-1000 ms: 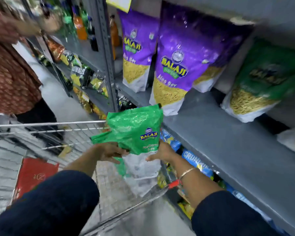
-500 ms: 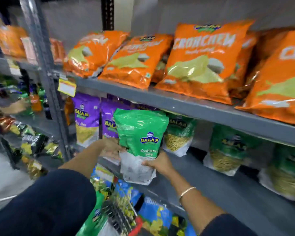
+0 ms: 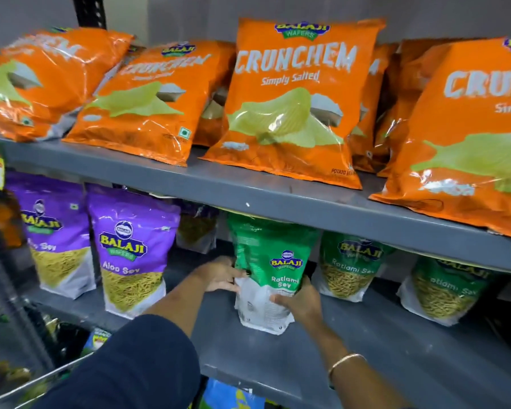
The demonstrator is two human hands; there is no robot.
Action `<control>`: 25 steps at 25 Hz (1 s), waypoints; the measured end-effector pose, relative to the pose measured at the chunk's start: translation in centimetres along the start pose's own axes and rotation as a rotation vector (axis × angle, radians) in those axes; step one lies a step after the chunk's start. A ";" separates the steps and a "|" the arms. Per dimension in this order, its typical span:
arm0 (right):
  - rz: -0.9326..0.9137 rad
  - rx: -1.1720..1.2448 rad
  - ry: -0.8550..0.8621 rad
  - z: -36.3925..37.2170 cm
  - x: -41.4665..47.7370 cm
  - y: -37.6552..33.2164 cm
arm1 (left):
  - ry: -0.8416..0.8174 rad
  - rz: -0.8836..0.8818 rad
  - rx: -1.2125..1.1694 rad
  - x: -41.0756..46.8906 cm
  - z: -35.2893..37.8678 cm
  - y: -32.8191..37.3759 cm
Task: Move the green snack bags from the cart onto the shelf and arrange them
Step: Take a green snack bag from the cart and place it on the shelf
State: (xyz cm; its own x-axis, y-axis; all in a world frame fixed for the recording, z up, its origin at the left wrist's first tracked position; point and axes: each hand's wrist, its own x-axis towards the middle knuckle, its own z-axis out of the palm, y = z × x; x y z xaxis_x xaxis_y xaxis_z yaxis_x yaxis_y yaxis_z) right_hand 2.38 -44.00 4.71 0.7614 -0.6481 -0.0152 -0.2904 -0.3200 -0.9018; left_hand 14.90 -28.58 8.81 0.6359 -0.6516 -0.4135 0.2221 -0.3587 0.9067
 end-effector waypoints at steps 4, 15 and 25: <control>0.031 -0.035 0.008 0.4 0.7 1.1 | 0.023 -0.014 0.046 1.2 -0.4 -0.3; 0.144 -0.003 -0.083 0.1 -0.2 2.0 | -0.002 0.006 0.116 -0.3 -0.6 -2.7; 0.069 0.025 -0.232 0.6 -2.4 1.8 | 0.061 0.146 0.246 0.1 2.8 -2.4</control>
State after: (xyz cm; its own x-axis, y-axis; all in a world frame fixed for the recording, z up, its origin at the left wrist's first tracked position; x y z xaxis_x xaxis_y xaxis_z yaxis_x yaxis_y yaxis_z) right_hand 0.38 -42.60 2.91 0.8539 -0.4906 -0.1736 -0.3342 -0.2612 -0.9056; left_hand 12.38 -29.67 6.36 0.6932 -0.6694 -0.2671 -0.0566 -0.4199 0.9058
